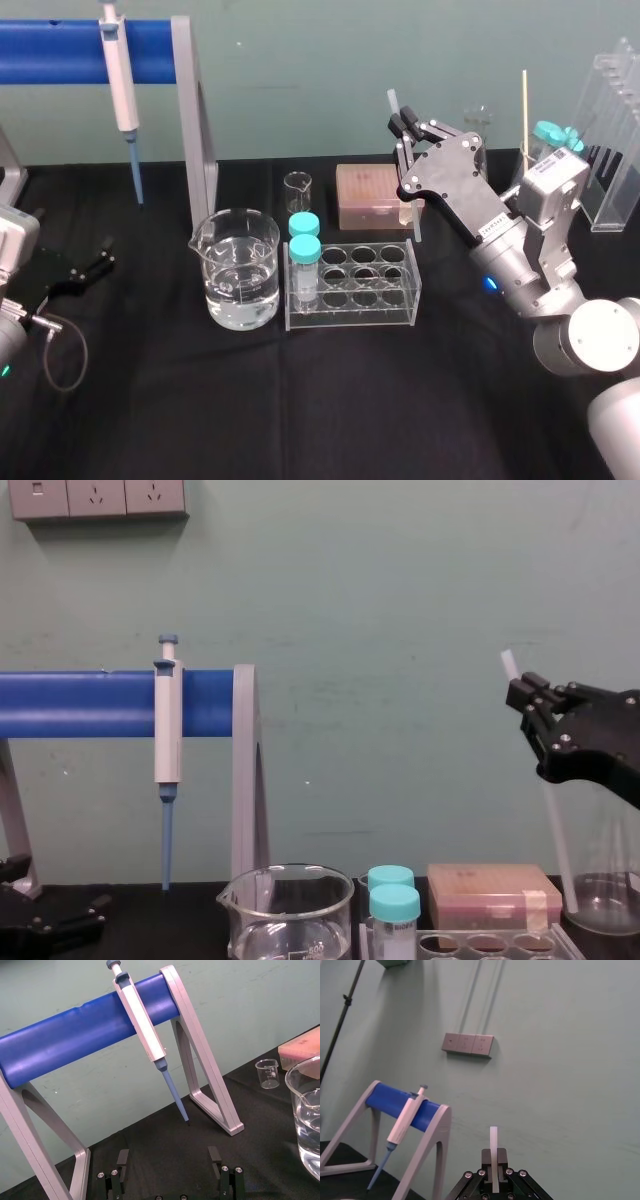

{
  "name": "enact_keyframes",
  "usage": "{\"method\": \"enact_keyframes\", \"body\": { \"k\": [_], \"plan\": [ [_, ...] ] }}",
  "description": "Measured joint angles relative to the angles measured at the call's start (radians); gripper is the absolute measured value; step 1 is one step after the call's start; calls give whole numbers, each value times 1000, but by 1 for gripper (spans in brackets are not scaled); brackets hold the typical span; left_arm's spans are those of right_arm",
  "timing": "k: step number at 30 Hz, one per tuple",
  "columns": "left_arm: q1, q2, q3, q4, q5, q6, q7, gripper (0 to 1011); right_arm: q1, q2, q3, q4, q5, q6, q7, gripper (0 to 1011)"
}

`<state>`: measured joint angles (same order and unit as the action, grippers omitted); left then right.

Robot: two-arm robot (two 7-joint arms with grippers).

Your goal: Pick up the stirring rod with one hand, then place it down.

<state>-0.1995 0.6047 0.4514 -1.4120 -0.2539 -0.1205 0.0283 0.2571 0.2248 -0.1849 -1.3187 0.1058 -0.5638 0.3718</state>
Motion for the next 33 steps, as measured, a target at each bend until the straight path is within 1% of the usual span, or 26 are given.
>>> {"method": "enact_keyframes", "body": {
  "k": [4,5,7,16,24,33],
  "plan": [
    [0,0,0,0,0,0,0,1000,28,0,-9,45,21,-15,30,66],
    [0,0,0,0,0,0,0,1000,28,0,-9,45,21,-15,30,66],
    [0,0,0,0,0,0,0,1000,48,-1,-18,76,38,-25,56,66],
    [0,0,0,0,0,0,0,1000,103,-8,-50,158,87,-43,124,66],
    [0,0,0,0,0,0,0,1000,118,-15,-68,186,107,-43,144,66],
    [0,0,0,0,0,0,0,1000,112,-17,-73,189,112,-29,134,66]
  ]
}}
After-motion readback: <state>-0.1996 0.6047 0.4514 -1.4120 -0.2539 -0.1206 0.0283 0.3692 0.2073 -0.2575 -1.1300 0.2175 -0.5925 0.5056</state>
